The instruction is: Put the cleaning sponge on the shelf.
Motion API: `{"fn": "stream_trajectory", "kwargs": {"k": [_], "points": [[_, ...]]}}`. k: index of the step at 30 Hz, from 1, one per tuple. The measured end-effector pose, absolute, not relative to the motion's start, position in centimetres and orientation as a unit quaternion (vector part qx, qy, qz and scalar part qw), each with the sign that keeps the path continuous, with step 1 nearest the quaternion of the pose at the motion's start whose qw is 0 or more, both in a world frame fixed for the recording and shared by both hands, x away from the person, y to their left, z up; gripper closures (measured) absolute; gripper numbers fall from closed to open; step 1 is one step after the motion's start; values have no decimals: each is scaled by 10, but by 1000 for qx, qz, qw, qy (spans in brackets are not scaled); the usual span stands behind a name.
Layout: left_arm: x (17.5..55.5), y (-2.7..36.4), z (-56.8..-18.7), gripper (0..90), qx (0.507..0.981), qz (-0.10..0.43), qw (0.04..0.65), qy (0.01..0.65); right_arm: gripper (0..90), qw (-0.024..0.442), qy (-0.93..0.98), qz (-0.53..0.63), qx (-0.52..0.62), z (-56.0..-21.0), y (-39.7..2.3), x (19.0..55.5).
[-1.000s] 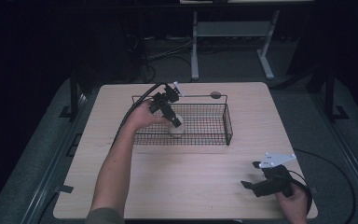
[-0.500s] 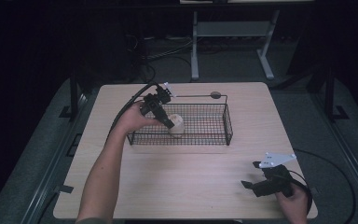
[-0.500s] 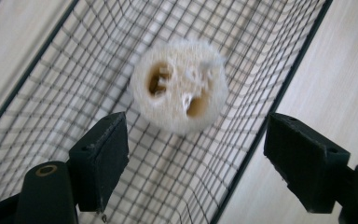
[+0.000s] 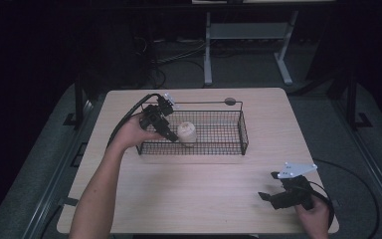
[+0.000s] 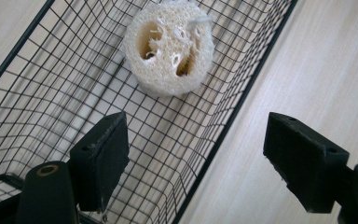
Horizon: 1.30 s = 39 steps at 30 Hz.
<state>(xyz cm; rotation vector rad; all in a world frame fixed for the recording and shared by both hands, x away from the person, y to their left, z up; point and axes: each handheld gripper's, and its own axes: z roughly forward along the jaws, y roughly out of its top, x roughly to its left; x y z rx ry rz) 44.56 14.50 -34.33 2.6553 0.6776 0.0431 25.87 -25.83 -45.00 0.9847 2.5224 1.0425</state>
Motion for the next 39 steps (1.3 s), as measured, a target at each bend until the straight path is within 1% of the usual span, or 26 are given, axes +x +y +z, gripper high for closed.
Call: {"fn": "stream_trajectory", "kwargs": {"k": [10,17,26,39], "points": [[429,151,-334,216,951,24,207,229,142,121,865,355,335,-450,-258,258],[421,157,-342,214,950,24,210,231,142,120,864,354,337,-450,-258,258],[406,162,-340,214,950,25,224,217,142,120,865,351,339,-451,-256,259],[376,164,-343,214,951,32,237,196,142,119,866,347,339,-452,-253,259]]}}
